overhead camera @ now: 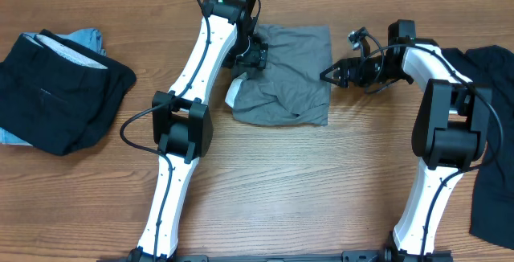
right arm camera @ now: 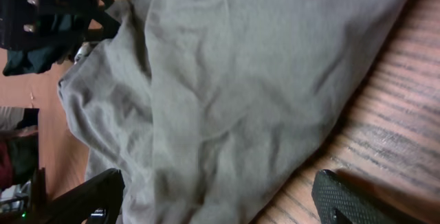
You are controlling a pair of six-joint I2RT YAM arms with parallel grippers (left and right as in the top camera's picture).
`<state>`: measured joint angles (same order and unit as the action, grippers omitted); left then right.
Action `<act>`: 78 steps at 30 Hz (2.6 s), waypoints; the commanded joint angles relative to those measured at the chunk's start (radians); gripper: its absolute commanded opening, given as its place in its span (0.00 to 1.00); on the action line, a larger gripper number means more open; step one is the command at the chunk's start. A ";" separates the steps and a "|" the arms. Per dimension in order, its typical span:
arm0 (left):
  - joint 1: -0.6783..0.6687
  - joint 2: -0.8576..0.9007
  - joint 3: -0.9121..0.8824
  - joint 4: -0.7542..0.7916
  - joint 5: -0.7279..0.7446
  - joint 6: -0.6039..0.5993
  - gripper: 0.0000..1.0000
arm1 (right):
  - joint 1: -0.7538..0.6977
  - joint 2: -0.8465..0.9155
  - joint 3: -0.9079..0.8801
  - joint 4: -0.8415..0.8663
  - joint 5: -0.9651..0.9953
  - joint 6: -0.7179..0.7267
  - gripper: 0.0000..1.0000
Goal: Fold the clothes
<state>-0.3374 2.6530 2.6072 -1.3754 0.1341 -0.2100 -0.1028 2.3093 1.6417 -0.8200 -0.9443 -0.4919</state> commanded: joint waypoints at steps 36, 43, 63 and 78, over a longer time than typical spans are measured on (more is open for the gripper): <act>0.048 -0.005 0.195 0.006 -0.101 -0.047 0.80 | 0.068 0.011 -0.109 0.240 0.212 0.336 0.13; 0.060 -0.004 0.016 0.048 -0.115 -0.058 0.91 | 0.068 0.011 -0.109 0.241 0.211 0.336 0.13; 0.045 -0.003 -0.290 0.288 0.348 0.058 0.91 | 0.068 0.011 -0.109 0.239 0.227 0.336 0.13; 0.006 -0.003 -0.231 0.296 0.354 0.106 0.04 | 0.061 -0.018 -0.040 0.200 0.233 0.336 0.12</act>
<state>-0.2977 2.6095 2.3436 -1.0554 0.4343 -0.1280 -0.0353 2.3001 1.5547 -0.5919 -0.7765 -0.1562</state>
